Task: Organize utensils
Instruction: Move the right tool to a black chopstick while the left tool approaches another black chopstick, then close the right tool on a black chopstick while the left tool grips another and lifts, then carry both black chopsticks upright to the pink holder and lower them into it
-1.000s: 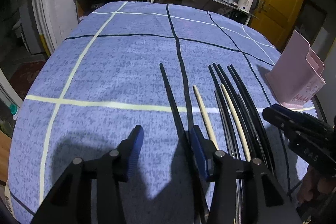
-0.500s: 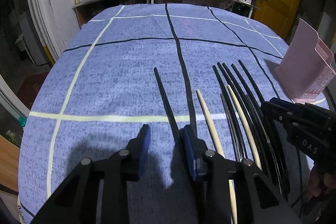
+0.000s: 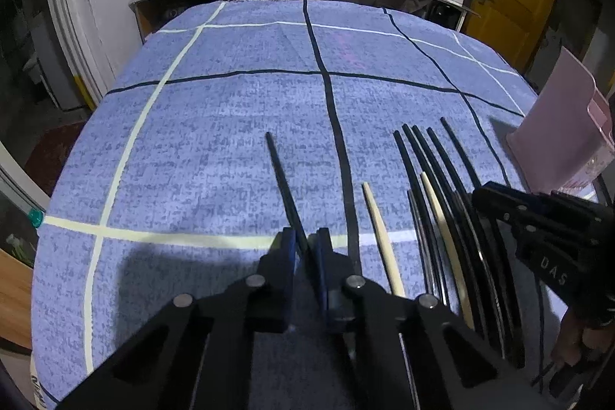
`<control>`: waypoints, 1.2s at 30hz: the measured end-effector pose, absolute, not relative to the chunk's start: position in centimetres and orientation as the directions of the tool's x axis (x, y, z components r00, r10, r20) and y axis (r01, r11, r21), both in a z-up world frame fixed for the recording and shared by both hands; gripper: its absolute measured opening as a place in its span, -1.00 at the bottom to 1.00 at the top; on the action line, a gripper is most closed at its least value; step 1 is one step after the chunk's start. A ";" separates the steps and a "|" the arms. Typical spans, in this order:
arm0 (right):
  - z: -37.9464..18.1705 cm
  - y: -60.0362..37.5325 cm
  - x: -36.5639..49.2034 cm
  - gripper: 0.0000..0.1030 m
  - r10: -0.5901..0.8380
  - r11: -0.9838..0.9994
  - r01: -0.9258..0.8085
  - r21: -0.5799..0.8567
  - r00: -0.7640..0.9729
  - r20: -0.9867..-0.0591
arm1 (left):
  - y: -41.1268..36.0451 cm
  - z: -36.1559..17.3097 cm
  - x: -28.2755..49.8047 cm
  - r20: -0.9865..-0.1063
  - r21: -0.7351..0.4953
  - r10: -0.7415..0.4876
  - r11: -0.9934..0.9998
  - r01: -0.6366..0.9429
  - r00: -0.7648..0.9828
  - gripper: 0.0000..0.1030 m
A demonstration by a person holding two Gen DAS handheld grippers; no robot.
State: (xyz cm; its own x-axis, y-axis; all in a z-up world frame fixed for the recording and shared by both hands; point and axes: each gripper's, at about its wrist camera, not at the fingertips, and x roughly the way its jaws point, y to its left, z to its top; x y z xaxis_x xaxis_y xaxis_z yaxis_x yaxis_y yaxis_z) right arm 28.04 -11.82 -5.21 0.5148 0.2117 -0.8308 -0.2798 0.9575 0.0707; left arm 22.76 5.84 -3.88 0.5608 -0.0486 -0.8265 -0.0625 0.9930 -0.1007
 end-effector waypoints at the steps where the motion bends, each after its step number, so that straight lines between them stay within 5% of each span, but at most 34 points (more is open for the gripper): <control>1: -5.2 -11.8 28.1 -0.86 0.217 0.956 -0.282 0.077 0.511 -0.832 | 5.9 -3.9 22.8 -0.828 -0.111 -0.056 0.992 -0.065 0.559 -0.84; 17: 1.5 -13.5 24.8 -0.88 0.318 0.938 -0.314 0.150 0.601 -0.733 | 6.8 3.2 19.5 -0.729 -0.222 -0.159 0.975 -0.009 0.666 -0.89; 36: 9.5 -17.2 19.7 -0.89 0.348 0.936 -0.302 0.180 0.726 -0.593 | 5.5 11.9 15.8 -0.615 -0.215 -0.221 0.971 0.108 0.757 -0.89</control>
State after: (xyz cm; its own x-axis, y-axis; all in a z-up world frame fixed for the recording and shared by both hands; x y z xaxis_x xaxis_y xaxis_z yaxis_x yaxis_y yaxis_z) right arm 19.70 -17.21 9.47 0.7261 0.3482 -0.5929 -0.3018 0.9362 0.1802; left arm 15.76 5.50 11.93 0.7568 -0.2208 -0.6152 0.1083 0.9705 -0.2152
